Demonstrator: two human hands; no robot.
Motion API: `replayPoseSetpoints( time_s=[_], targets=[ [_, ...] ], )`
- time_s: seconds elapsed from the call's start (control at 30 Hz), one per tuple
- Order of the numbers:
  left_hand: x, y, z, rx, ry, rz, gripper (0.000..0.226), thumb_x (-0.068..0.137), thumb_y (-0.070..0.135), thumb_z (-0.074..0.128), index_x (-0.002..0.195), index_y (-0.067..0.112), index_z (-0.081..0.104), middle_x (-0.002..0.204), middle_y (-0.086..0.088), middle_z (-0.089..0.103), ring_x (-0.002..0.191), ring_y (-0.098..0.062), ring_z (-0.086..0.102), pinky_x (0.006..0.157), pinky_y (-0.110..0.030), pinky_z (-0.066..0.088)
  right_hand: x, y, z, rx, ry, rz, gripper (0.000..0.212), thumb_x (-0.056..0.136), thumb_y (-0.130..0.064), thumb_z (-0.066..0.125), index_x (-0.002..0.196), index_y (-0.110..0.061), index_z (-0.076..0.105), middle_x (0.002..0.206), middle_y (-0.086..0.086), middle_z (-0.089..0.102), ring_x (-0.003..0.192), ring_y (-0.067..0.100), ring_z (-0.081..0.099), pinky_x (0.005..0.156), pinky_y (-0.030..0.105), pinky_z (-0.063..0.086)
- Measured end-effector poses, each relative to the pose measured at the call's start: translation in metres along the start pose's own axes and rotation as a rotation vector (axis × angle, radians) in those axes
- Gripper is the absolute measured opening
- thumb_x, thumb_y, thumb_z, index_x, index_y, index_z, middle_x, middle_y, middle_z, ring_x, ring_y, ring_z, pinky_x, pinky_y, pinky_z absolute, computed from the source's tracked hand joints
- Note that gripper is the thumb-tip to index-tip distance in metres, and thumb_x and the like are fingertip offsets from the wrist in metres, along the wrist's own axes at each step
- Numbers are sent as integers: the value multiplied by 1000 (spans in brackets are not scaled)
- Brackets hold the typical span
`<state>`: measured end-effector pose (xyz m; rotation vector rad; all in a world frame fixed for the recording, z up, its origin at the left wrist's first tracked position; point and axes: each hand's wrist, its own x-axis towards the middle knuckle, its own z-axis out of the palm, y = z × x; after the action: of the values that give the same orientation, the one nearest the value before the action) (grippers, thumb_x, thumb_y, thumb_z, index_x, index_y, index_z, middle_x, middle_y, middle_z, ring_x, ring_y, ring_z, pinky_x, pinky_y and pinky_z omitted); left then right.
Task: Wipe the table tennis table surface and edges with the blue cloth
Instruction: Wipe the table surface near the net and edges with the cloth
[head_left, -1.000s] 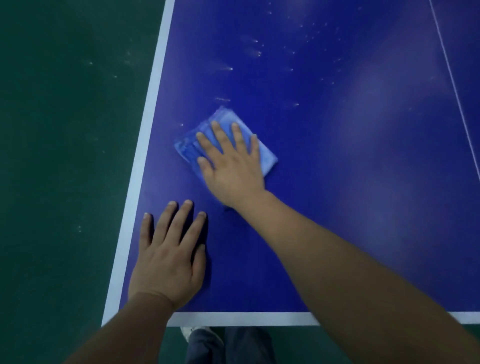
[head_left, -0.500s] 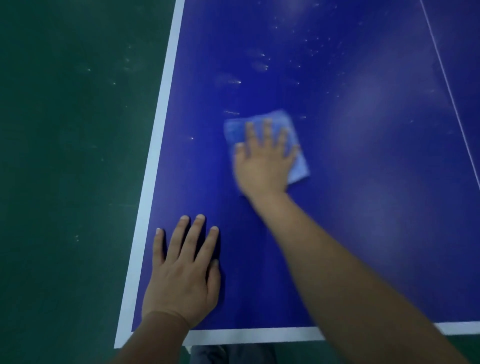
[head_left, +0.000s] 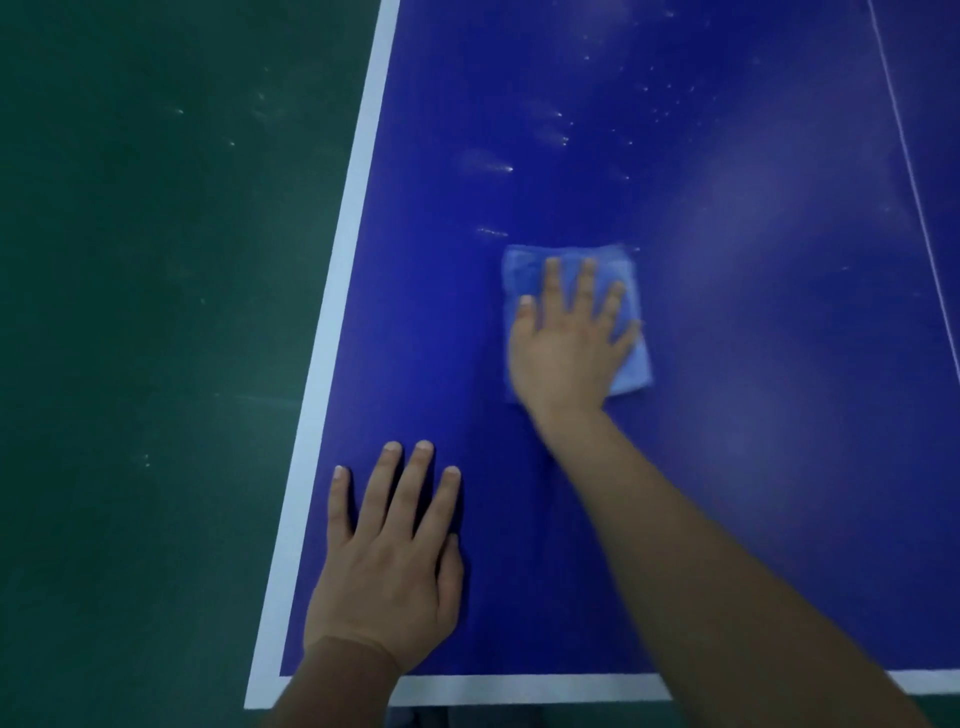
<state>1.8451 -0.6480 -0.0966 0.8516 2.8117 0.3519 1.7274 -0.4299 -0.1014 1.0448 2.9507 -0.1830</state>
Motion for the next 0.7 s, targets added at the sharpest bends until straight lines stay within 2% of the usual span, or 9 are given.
replayPoseSetpoints(
  time_s=[0.13, 0.2, 0.27, 0.37, 0.4, 0.53, 0.57, 0.6, 0.7],
  targets=[
    [0, -1, 1, 15, -8, 18, 57, 92, 40, 39, 142, 17, 55, 153, -14, 45, 146, -37, 32, 117, -66, 16, -43, -102, 12, -15, -57, -577, 57, 102, -52, 27, 157, -38, 27, 168, -3, 16, 154, 33, 8, 120, 61, 6],
    [0, -1, 0, 11, -8, 15, 58, 92, 40, 40, 142, 16, 55, 153, -14, 45, 146, -36, 33, 116, -65, 16, -44, -107, 10, -59, -91, -834, 53, 103, -52, 30, 155, -40, 31, 167, -6, 19, 155, 30, 10, 120, 58, 6],
    [1, -1, 0, 9, -3, 8, 59, 90, 41, 41, 142, 17, 56, 154, -13, 45, 145, -36, 34, 116, -65, 17, -30, -81, 2, -82, -87, -960, 51, 104, -50, 34, 154, -39, 34, 165, -5, 22, 154, 29, 12, 121, 56, 7],
    [1, -1, -2, -11, -7, 5, 59, 89, 40, 43, 142, 17, 57, 154, -12, 46, 145, -36, 37, 115, -65, 18, -26, -31, -7, -38, -54, -938, 51, 105, -46, 33, 153, -32, 39, 164, -1, 25, 154, 32, 15, 119, 60, 14],
    [1, -2, -2, -14, -7, 5, 59, 89, 40, 44, 142, 17, 57, 153, -12, 46, 145, -35, 37, 114, -65, 19, -31, -22, -7, -40, -55, -995, 51, 104, -45, 33, 153, -31, 40, 164, 0, 27, 153, 33, 16, 118, 61, 15],
    [1, -2, -3, -35, -20, 8, 58, 90, 41, 44, 142, 19, 56, 154, -11, 46, 145, -34, 38, 114, -64, 18, 1, -45, -4, -144, -169, -1456, 51, 104, -45, 34, 153, -34, 34, 163, 2, 29, 153, 33, 16, 121, 60, 10],
    [2, -2, -4, -33, -27, 3, 58, 91, 41, 43, 143, 19, 55, 156, -10, 44, 146, -34, 37, 114, -63, 18, 29, -64, -5, -163, -137, -1458, 50, 104, -45, 34, 153, -33, 33, 163, 3, 29, 153, 35, 17, 121, 60, 10],
    [2, -2, -4, -23, -31, 1, 58, 92, 42, 43, 144, 20, 53, 157, -9, 42, 146, -34, 36, 114, -63, 18, 58, -84, -6, -166, -111, -1352, 51, 105, -44, 33, 154, -32, 31, 164, 3, 26, 153, 35, 16, 121, 61, 11],
    [1, -2, -6, -29, -52, -5, 57, 94, 43, 42, 146, 21, 51, 158, -8, 40, 148, -33, 34, 114, -62, 17, 120, -129, -13, -130, -107, -804, 54, 107, -46, 25, 159, -33, 17, 169, -1, 10, 155, 30, 4, 121, 60, 8]
  ],
)
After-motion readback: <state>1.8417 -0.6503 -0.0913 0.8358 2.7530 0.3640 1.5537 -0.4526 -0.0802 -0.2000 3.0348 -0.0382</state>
